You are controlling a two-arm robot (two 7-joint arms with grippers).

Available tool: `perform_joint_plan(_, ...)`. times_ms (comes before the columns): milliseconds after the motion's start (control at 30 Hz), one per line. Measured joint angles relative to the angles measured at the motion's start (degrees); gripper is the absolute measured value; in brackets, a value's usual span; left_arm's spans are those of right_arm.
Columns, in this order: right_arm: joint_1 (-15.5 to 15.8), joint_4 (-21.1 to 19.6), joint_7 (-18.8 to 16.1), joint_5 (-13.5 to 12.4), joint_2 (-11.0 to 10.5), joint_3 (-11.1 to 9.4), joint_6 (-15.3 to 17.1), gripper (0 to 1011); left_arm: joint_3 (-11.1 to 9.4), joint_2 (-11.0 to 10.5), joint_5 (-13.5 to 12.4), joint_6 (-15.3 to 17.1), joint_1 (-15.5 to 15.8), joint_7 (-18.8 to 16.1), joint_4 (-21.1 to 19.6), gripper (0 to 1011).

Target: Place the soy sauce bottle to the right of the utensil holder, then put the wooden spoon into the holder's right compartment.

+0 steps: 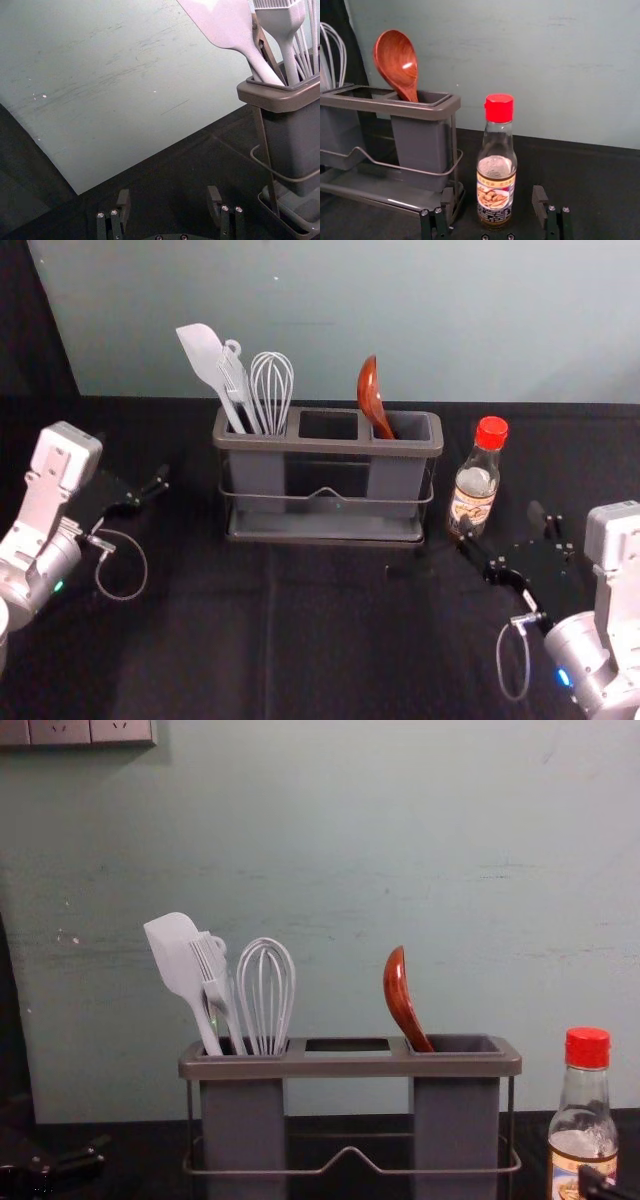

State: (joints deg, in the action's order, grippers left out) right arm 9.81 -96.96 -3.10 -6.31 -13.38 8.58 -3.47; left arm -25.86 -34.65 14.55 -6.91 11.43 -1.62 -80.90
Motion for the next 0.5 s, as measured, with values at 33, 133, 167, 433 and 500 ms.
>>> perform_joint_plan(33,-0.07,0.14,-0.13,0.09,0.11,0.00,0.01,1004,0.00,0.00,0.00,0.00,0.00,0.00,0.00,1005)
perform_joint_plan(133,-0.27,0.41,-0.65,0.59,0.18,0.04,0.06,1004,0.00,0.00,0.00,0.00,0.00,0.00,0.00,1005)
perform_joint_plan(167,-0.27,0.41,-0.64,0.59,0.19,0.04,0.06,1004,0.00,0.00,0.00,0.00,0.00,0.00,0.00,1005)
perform_joint_plan(433,-0.22,0.35,-0.60,0.53,0.17,0.07,0.06,1004,0.00,0.00,0.00,0.00,0.00,0.00,0.00,1005)
perform_joint_plan(500,-0.22,0.34,-0.60,0.52,0.16,0.07,0.06,1004,0.00,0.00,0.00,0.00,0.00,0.00,0.00,1005)
